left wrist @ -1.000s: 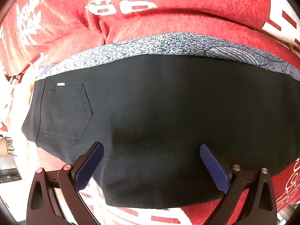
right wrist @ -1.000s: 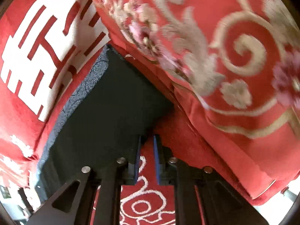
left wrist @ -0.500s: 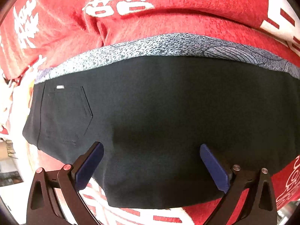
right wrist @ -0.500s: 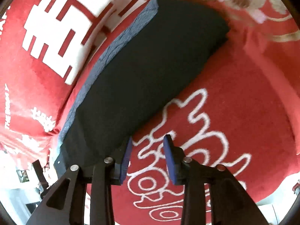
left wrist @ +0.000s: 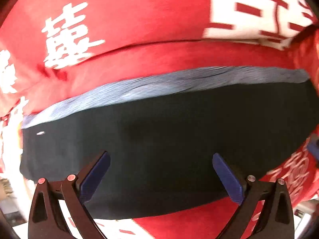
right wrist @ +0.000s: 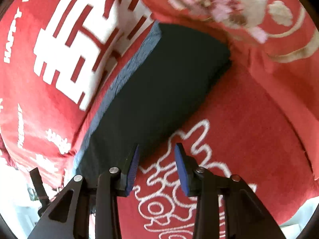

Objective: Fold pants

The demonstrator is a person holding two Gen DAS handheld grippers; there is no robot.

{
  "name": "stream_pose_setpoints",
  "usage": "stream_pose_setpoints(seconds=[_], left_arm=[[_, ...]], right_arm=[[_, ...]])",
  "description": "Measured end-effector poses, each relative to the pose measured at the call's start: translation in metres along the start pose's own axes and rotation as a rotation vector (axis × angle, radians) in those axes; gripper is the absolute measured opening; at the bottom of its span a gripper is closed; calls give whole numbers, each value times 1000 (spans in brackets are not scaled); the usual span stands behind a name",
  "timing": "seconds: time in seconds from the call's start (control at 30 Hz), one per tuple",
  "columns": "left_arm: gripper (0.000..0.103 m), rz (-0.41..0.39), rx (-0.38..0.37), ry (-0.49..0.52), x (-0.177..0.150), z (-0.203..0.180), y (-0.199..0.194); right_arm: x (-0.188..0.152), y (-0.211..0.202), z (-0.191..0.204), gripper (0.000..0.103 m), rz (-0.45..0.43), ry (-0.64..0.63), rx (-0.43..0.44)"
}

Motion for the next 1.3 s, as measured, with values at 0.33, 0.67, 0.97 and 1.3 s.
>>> stream_pose_setpoints(seconds=[0.33, 0.67, 0.97, 1.3], left_arm=[[103, -22, -65, -2, 19, -74, 27], [101, -10, -77, 43, 22, -70, 28], [75, -63, -108, 91, 38, -92, 17], [76, -119, -161, 131, 38, -97, 19]], right_arm=[[30, 0, -27, 47, -135, 83, 124], [61, 18, -9, 20, -157, 72, 54], [56, -22, 57, 15, -171, -146, 109], [32, -26, 126, 15, -161, -377, 37]])
Point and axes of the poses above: each gripper's, at about its wrist camera, not at the fingertips, and y roughly the way its jaws point, z to its left, x to its top, the point moved 10 cm from there along y, roughly the way its jaws point, and after that the axes turned 6 degrees about x, right-handed, at the moved point
